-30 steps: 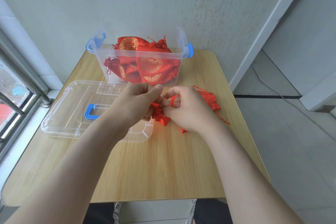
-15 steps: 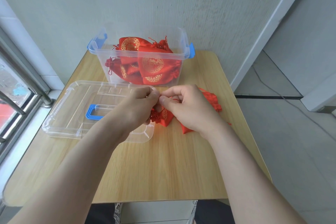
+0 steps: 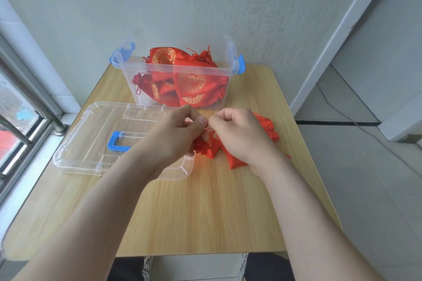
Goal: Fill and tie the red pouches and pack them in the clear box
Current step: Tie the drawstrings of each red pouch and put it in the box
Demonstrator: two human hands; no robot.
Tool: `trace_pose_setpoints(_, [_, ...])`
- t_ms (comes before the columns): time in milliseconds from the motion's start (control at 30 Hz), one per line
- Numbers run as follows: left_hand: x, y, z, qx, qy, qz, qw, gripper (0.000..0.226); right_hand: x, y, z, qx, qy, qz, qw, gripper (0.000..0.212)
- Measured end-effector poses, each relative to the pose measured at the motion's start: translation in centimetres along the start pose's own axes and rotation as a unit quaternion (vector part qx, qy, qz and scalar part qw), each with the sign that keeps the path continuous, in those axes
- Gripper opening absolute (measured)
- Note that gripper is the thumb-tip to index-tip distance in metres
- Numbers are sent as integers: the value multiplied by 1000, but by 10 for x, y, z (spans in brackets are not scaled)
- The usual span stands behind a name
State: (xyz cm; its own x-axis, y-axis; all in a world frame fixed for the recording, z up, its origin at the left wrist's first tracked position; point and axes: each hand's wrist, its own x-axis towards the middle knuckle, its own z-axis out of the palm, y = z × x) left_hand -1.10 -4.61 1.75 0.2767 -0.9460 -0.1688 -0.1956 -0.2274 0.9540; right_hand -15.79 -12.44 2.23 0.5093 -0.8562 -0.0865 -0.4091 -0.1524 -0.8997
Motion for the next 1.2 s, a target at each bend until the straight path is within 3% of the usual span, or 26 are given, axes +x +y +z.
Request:
trace_pose_setpoints(200, [-5, 2, -8, 12, -1, 7, 1000, 12, 1, 1, -5, -18, -9, 5, 1000, 21])
trace_pose_setpoints(400, [-6, 1, -5, 60, 33, 5, 998, 20, 2, 0, -11, -47, -53, -8, 997, 13])
trace_pose_setpoints(600, [-7, 1, -6, 215, -11, 50, 975, 24, -2, -5, -13, -6, -74, -44, 996, 19])
trace_pose_setpoints(733, [-5, 0, -4, 260, -39, 77, 962, 22, -4, -5, -13, 15, -78, -42, 996, 14])
trace_pose_setpoints(900, [-7, 4, -5, 236, -76, 91, 964, 20, -2, -4, -13, 38, -46, -28, 998, 15])
trace_pose_setpoints(1067, [-5, 1, -7, 162, -33, 77, 983, 18, -1, -4, -14, 130, -21, -33, 991, 20])
trace_pose_setpoints(1200, [-3, -3, -4, 57, 31, 13, 998, 20, 0, 3, -12, -37, 31, -134, 990, 26])
